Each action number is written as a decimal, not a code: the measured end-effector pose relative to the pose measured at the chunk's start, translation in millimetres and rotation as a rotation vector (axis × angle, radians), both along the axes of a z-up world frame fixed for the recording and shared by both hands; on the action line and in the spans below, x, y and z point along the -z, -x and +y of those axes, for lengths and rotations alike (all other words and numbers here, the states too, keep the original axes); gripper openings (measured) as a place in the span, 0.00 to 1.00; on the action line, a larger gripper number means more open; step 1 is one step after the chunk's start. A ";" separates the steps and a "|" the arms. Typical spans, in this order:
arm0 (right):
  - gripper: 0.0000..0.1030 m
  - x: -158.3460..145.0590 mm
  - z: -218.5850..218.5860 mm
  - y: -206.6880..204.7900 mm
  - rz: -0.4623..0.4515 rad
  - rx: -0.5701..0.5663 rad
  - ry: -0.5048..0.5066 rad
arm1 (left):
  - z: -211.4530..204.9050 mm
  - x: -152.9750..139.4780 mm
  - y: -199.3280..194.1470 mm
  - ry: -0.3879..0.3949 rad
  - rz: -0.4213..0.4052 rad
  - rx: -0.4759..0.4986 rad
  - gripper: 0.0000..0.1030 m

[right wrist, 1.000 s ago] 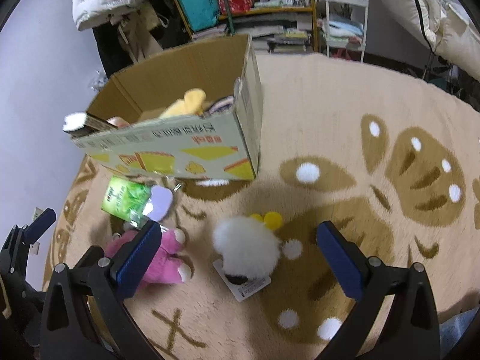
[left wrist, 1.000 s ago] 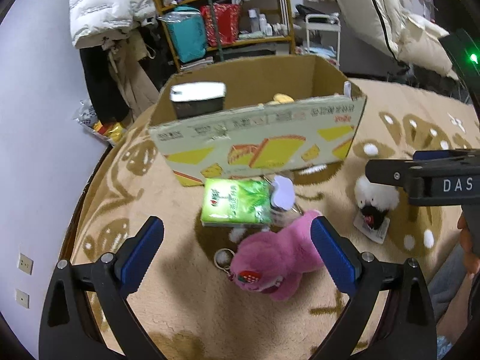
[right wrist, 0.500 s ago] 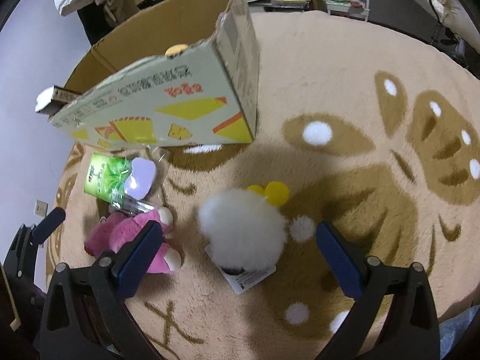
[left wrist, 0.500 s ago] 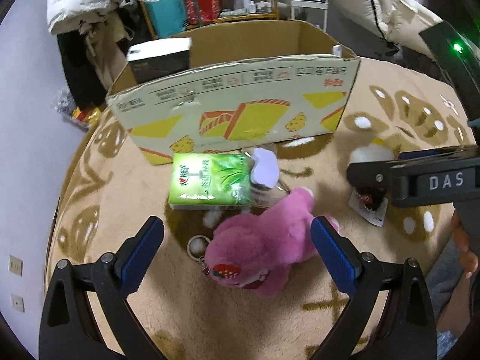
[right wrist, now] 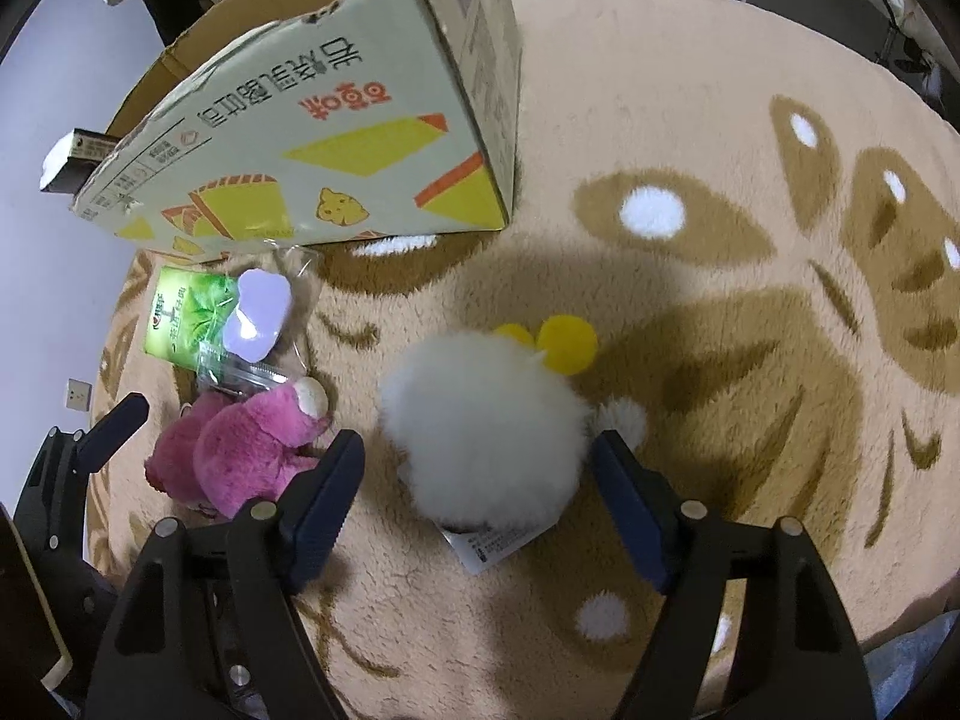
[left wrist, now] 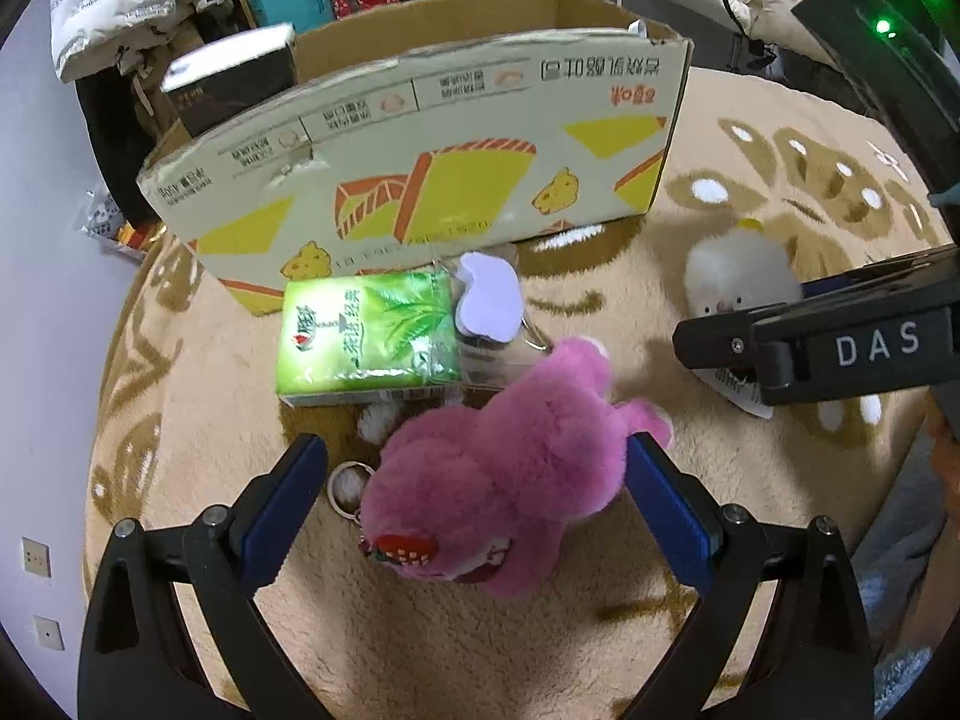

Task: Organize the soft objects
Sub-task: 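Grasp the pink bear with the left tool while the right tool grasps the white fluffy toy, then lift the pink bear and white toy and carry both over the box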

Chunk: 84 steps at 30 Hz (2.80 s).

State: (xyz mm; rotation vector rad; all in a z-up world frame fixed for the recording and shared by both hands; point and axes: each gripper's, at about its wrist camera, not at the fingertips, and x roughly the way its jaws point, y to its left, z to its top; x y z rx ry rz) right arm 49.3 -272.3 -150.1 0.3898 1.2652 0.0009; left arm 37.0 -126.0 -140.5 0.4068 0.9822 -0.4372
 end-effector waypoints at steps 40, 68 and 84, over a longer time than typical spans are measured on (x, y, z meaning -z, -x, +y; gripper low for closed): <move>0.45 11.6 26.2 -5.4 0.025 -0.027 -0.023 | -6.2 25.8 -10.3 -0.004 0.070 0.014 0.87; 0.35 14.7 -11.9 -3.0 0.018 0.023 -0.087 | -4.7 19.4 -7.3 0.004 0.086 0.001 0.82; 0.35 -8.9 -13.9 8.0 -0.065 0.012 -0.085 | 7.2 4.2 0.7 0.049 0.088 -0.009 0.56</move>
